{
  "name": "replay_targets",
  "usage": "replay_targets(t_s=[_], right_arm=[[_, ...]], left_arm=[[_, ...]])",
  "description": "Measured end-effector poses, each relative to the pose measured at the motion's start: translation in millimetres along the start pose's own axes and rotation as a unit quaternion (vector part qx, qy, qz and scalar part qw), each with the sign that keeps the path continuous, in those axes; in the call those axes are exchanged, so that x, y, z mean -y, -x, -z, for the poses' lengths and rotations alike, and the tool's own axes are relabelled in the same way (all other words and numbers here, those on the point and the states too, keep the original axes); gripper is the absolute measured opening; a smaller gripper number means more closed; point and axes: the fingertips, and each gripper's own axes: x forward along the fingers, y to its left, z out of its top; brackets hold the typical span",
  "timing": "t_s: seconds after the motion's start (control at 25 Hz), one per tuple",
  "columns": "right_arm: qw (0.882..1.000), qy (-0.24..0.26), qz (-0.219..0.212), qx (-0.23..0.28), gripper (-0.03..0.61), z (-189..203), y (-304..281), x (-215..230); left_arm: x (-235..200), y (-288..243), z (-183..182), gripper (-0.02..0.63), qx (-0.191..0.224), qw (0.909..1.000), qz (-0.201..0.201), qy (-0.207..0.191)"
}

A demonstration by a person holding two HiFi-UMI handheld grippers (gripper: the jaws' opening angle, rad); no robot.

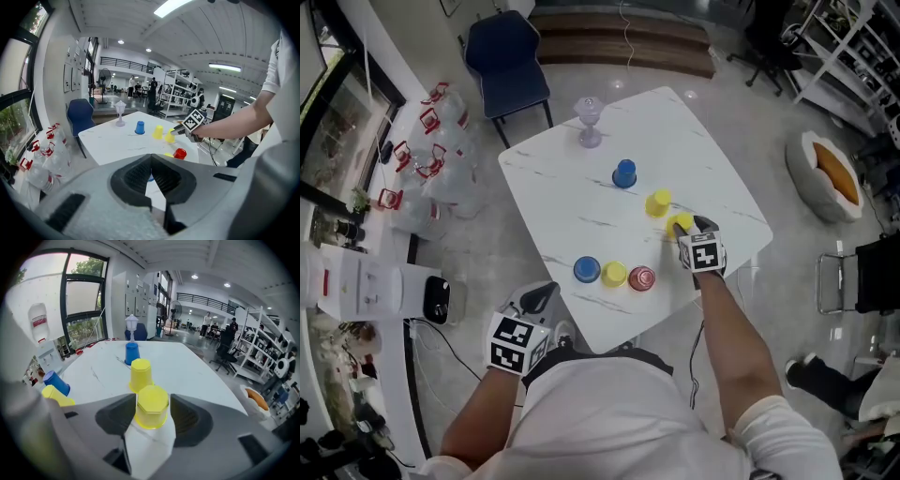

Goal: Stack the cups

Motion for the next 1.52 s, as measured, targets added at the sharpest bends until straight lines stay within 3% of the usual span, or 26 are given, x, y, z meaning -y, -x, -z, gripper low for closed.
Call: replay_targets(t_s=[0.16,0.32,0.68,0.8,1.12,1.52], right_arm=[[1.0,0.011,0.0,0.003,0.215,0,3,-4],[0.999,-0.001,-0.004,0.042,0.215,-22,35,-17],[0.991,0.011,-0.059,0.121,0.215,-67,114,-100],[0.989,0.014,-0.089,0.119,0.215,-65,128,-138],[0.982,0.09,-0.136,0.092,0.215,-51,119,-229],[0.979,0.119,-0.146,0.077,0.216,-49,105,-251]], left_arm=[[-1,-2,2,0.009,-0.003,1.0,0.002,0.002],[-1,-7,-4,0.009,0.002,0.9999,0.014,-0.004],[-3,-16,-13,0.009,0.01,0.9982,0.052,-0.028],[0,-15,-14,0.009,0.013,0.9972,0.064,-0.035],[-2,-9,-9,0.009,0.009,0.9957,0.08,-0.045],[-9,-2,0,0.009,0.006,0.9963,0.076,-0.038]])
